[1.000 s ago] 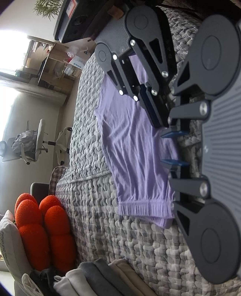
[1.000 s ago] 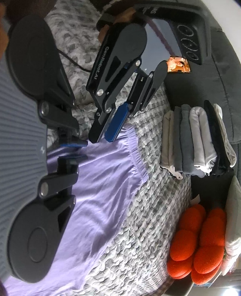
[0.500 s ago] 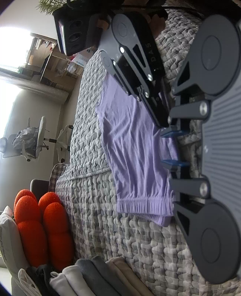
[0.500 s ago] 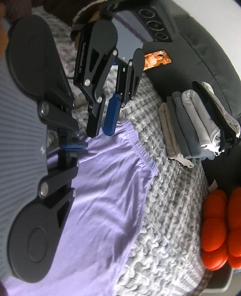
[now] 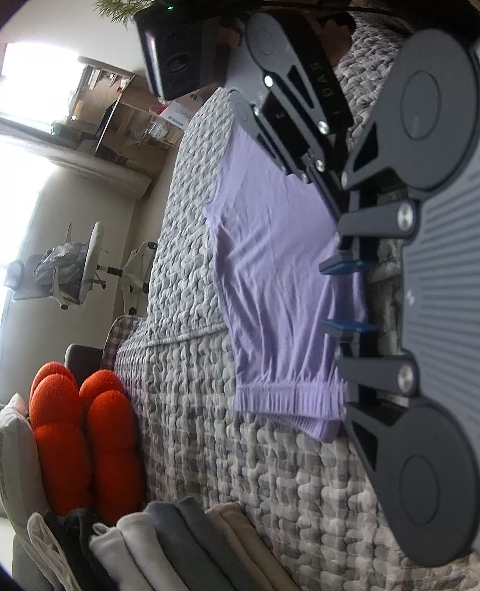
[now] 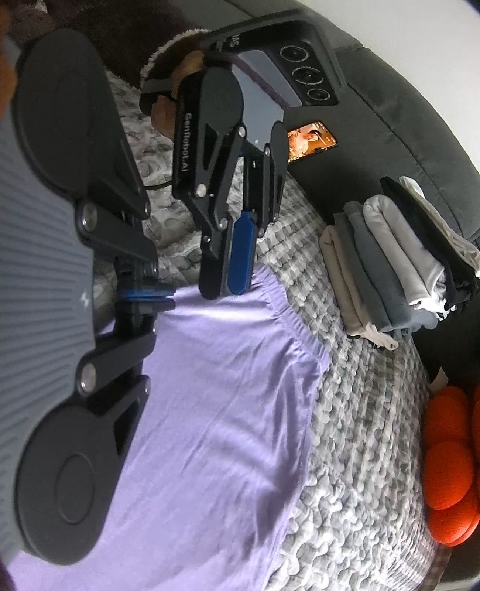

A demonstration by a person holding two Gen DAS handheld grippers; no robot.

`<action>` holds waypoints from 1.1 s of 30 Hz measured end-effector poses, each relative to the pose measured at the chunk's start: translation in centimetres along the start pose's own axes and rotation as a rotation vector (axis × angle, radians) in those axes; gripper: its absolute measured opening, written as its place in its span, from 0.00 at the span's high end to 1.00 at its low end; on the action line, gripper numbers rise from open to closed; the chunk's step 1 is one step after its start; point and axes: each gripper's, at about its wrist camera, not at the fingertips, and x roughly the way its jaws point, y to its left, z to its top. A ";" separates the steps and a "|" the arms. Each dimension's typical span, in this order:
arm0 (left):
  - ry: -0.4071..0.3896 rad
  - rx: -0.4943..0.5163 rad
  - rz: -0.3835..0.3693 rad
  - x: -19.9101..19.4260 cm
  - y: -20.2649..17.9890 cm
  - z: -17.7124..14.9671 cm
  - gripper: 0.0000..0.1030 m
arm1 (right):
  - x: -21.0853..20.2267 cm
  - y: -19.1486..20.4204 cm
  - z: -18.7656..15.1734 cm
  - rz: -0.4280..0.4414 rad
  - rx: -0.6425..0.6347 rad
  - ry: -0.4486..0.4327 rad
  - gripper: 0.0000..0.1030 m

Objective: Fold clothes

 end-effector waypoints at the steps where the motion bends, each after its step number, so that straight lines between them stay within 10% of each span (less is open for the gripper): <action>1: -0.008 -0.008 0.004 -0.2 0.1 0.0 0.74 | 0.0 0.0 0.0 0.000 0.000 0.000 1.00; 13: 0.001 -0.206 0.169 -1.8 2.2 -0.2 0.74 | -0.3 0.2 -0.1 -0.011 -0.008 -0.024 0.87; 19: 0.012 -0.407 0.178 -3.0 3.4 -1.2 0.68 | -0.6 0.2 1.1 -0.036 -0.033 -0.049 0.86; 23: -0.020 -0.568 0.152 -2.6 4.6 -2.1 0.68 | -0.3 -0.1 3.2 -0.073 -0.045 -0.087 0.59; 33: -0.139 -0.805 0.091 -0.8 6.1 -4.4 0.73 | 3.6 -0.7 9.1 -0.171 0.056 -0.049 0.59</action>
